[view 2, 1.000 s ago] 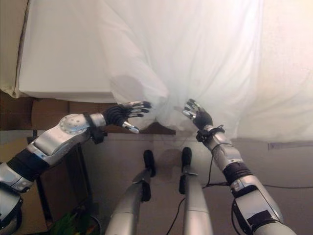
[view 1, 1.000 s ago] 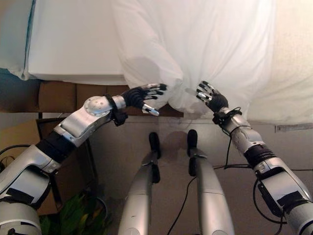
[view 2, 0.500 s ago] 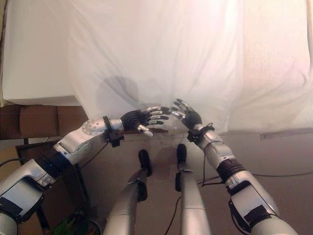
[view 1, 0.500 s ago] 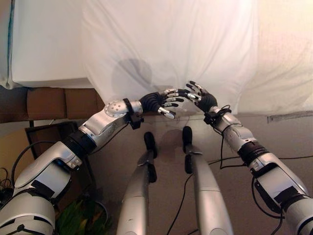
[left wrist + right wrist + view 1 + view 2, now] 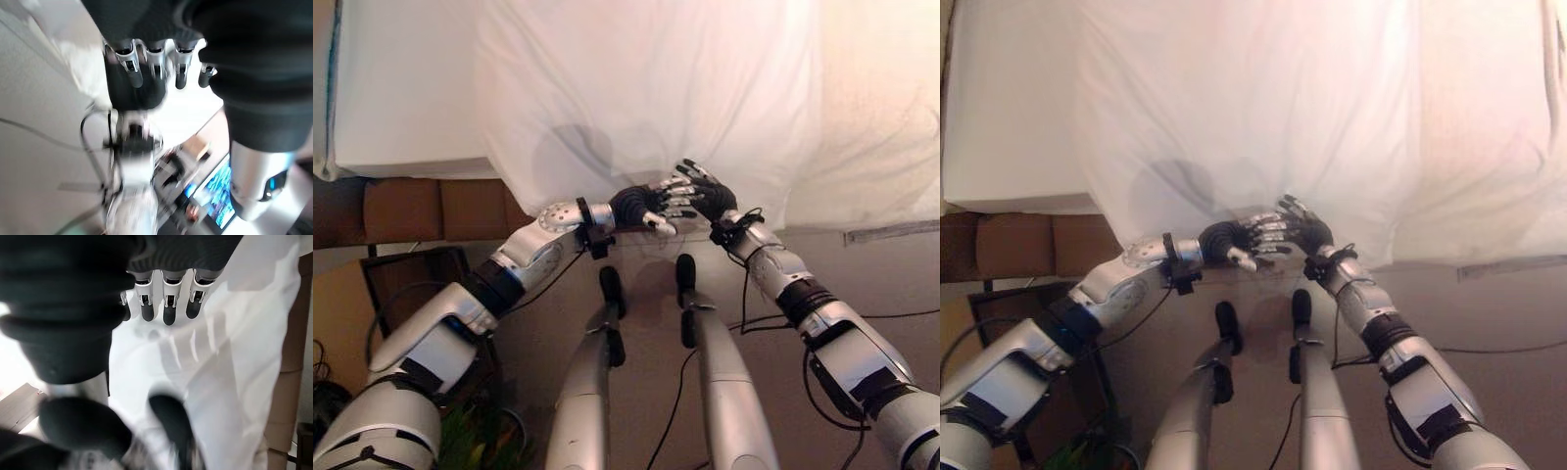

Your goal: Make the bed

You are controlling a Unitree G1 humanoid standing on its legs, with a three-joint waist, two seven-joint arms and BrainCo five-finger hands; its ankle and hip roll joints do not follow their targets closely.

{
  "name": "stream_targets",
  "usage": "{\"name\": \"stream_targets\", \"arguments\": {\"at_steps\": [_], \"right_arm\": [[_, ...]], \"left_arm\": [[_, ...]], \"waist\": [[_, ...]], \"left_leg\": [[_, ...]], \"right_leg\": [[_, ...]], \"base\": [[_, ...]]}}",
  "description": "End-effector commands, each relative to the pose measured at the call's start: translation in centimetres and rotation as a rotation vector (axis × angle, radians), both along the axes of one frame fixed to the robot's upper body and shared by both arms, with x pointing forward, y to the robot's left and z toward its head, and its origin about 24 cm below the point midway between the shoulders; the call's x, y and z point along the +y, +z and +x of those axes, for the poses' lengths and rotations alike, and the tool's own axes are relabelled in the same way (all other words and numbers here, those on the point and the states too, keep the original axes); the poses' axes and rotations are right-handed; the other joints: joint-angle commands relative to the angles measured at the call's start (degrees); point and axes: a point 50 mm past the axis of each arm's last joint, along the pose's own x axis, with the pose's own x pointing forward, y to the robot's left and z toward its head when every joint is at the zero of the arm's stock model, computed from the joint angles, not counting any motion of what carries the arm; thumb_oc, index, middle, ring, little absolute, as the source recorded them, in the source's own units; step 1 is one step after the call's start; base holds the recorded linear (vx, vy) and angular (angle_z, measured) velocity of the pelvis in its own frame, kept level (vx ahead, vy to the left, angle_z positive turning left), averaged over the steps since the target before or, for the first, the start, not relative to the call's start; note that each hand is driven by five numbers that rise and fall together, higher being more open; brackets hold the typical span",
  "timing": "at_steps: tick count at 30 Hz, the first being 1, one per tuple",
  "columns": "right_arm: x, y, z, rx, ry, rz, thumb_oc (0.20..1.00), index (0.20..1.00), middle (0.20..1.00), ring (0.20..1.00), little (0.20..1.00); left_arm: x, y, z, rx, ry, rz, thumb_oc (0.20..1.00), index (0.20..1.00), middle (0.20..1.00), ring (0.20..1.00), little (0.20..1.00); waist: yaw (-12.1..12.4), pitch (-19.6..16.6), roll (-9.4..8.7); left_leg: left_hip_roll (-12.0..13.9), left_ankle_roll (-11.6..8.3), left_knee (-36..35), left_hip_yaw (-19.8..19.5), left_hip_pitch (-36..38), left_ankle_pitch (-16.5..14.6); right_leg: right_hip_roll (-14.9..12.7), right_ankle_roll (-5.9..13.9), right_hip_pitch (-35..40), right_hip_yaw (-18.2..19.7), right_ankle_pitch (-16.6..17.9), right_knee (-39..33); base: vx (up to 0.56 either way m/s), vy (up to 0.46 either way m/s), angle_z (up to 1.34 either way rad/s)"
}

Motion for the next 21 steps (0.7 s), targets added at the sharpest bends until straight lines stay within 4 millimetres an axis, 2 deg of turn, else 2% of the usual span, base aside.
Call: {"name": "stream_targets", "arguments": {"at_steps": [1,2,3,4,5,8,9,12,13,14,15,16,17,18,20,21], "right_arm": [[1.8,0.8,0.1,-0.031,0.026,0.004,1.000,1.000,1.000,1.000,1.000],[1.8,0.8,0.1,-0.031,0.025,0.004,1.000,1.000,1.000,1.000,1.000],[1.9,1.3,0.6,-0.022,0.003,0.005,1.000,1.000,1.000,1.000,1.000],[1.9,1.3,0.6,-0.023,0.003,0.005,1.000,1.000,1.000,1.000,1.000],[1.8,1.7,1.0,-0.014,-0.025,0.003,1.000,1.000,1.000,1.000,1.000],[1.3,2.3,1.4,-0.004,-0.078,0.024,1.000,1.000,1.000,1.000,1.000],[1.3,2.3,1.4,-0.004,-0.078,0.024,1.000,1.000,1.000,1.000,1.000],[-0.5,3.5,1.9,-0.007,-0.153,0.027,1.000,1.000,1.000,1.000,1.000],[-0.5,3.5,1.9,-0.008,-0.154,0.027,1.000,1.000,1.000,1.000,1.000],[-2.0,4.0,2.1,-0.001,-0.209,0.050,1.000,1.000,1.000,1.000,1.000],[-2.0,4.0,2.2,-0.002,-0.209,0.050,1.000,1.000,1.000,1.000,1.000],[-3.2,4.4,2.3,-0.003,-0.250,0.040,1.000,1.000,1.000,1.000,1.000],[-3.2,4.5,2.3,-0.003,-0.250,0.040,1.000,1.000,1.000,1.000,1.000],[-5.1,5.0,2.3,-0.012,-0.308,0.007,1.000,1.000,1.000,1.000,1.000],[-5.7,5.1,2.3,-0.015,-0.322,-0.002,1.000,1.000,1.000,1.000,1.000],[-7.5,5.2,2.1,-0.014,-0.372,0.002,1.000,1.000,1.000,1.000,1.000]], "left_arm": [[0.1,-0.1,0.9,-0.028,0.101,-0.071,1.000,1.000,1.000,1.000,1.000],[0.1,-0.1,0.9,-0.028,0.101,-0.071,1.000,1.000,1.000,1.000,1.000],[0.9,-0.3,2.0,-0.021,0.217,-0.090,1.000,1.000,1.000,1.000,1.000],[0.9,-0.3,2.0,-0.022,0.217,-0.090,1.000,1.000,1.000,1.000,1.000],[1.6,-0.2,2.8,-0.031,0.325,-0.104,1.000,1.000,1.000,1.000,1.000],[2.9,-0.3,3.7,-0.029,0.478,-0.133,1.000,1.000,1.000,1.000,1.000],[2.9,-0.3,3.7,-0.029,0.478,-0.133,1.000,1.000,1.000,1.000,1.000],[5.4,0.2,4.7,-0.063,0.692,-0.117,1.000,1.000,1.000,1.000,1.000],[5.3,0.2,4.7,-0.064,0.692,-0.118,1.000,1.000,1.000,1.000,1.000],[6.5,0.4,5.0,-0.061,0.767,-0.109,1.000,1.000,1.000,1.000,1.000],[6.5,0.5,5.1,-0.061,0.766,-0.109,1.000,1.000,1.000,1.000,1.000],[8.2,0.6,5.2,-0.057,0.850,-0.110,1.000,1.000,1.000,1.000,1.000],[8.2,0.6,5.2,-0.058,0.850,-0.111,1.000,1.000,1.000,1.000,1.000],[10.3,1.1,5.2,-0.079,0.929,-0.101,1.000,1.000,1.000,1.000,1.000],[10.8,1.2,5.1,-0.078,0.947,-0.106,1.000,1.000,1.000,1.000,1.000],[12.8,1.2,4.9,-0.075,1.014,-0.132,1.000,1.000,1.000,1.000,1.000]], "waist": [[0.59,-4.65,-0.82],[0.58,-4.66,-0.80],[0.58,-4.57,-0.99],[0.58,-4.57,-0.97],[0.54,-4.40,-1.21],[0.47,-3.96,-1.52],[0.47,-3.95,-1.52],[0.36,-3.59,-1.85],[0.35,-3.56,-1.82],[0.28,-3.25,-2.04],[0.29,-3.22,-2.03],[0.34,-3.01,-2.11],[0.33,-2.99,-2.10],[0.35,-2.92,-2.16],[0.43,-3.03,-2.05],[0.69,-2.89,-1.69]], "left_leg": [[-0.90,-0.44,6.23,1.99,-1.78,-6.35],[-0.90,-0.44,6.26,1.98,-1.83,-6.37],[-0.72,-0.33,6.94,2.25,-2.56,-6.67],[-0.72,-0.33,6.98,2.25,-2.61,-6.69],[-0.58,-0.31,7.21,2.33,-3.06,-6.82],[-0.46,-0.32,7.45,2.60,-3.35,-7.06],[-0.46,-0.32,7.45,2.61,-3.35,-7.06],[-0.19,-0.55,8.50,2.90,-4.48,-7.24],[-0.18,-0.55,8.55,2.89,-4.52,-7.26],[-0.08,-0.72,9.54,2.72,-5.11,-7.39],[-0.06,-0.72,9.62,2.70,-5.17,-7.43],[0.08,-0.78,9.92,2.63,-5.33,-7.64],[0.08,-0.78,9.96,2.62,-5.36,-7.66],[0.13,-0.88,10.67,2.58,-5.93,-7.84],[0.06,-0.83,10.79,2.50,-6.36,-7.66],[0.12,-0.89,11.38,2.28,-6.48,-8.13]], "right_leg": [[0.77,5.83,1.98,0.26,1.43,-5.12],[0.77,5.83,1.94,0.25,1.42,-5.09],[0.68,5.80,1.27,0.32,1.46,-4.62],[0.68,5.80,1.22,0.32,1.45,-4.59],[0.74,5.77,0.61,0.40,1.34,-4.12],[0.70,5.86,0.28,0.52,1.33,-3.73],[0.70,5.86,0.29,0.52,1.33,-3.73],[0.60,5.98,-0.48,0.39,1.22,-3.12],[0.60,5.98,-0.52,0.38,1.20,-3.08],[0.53,5.99,-0.75,0.19,0.94,-2.50],[0.54,5.98,-0.80,0.18,0.91,-2.44],[0.44,6.00,-1.00,-0.04,0.58,-1.91],[0.43,5.99,-1.02,-0.05,0.56,-1.86],[0.29,6.08,-1.50,-0.24,0.47,-1.34],[0.19,6.08,-1.83,-0.45,0.58,-1.34],[0.12,6.13,-1.98,-0.62,0.03,-0.64]], "base": [[0.00,0.000,0.00],[0.00,0.000,0.00],[0.00,0.000,0.00],[-0.01,0.022,-0.04],[-0.01,0.024,-0.03],[0.00,0.022,-0.05],[0.00,0.007,-0.05],[0.00,0.001,-0.01],[0.00,0.000,0.00],[0.00,-0.010,-0.03],[0.00,0.000,0.00],[0.00,0.000,0.00],[0.00,0.000,0.00],[0.00,0.000,0.00],[0.00,0.000,0.00],[0.00,0.000,0.00]]}}
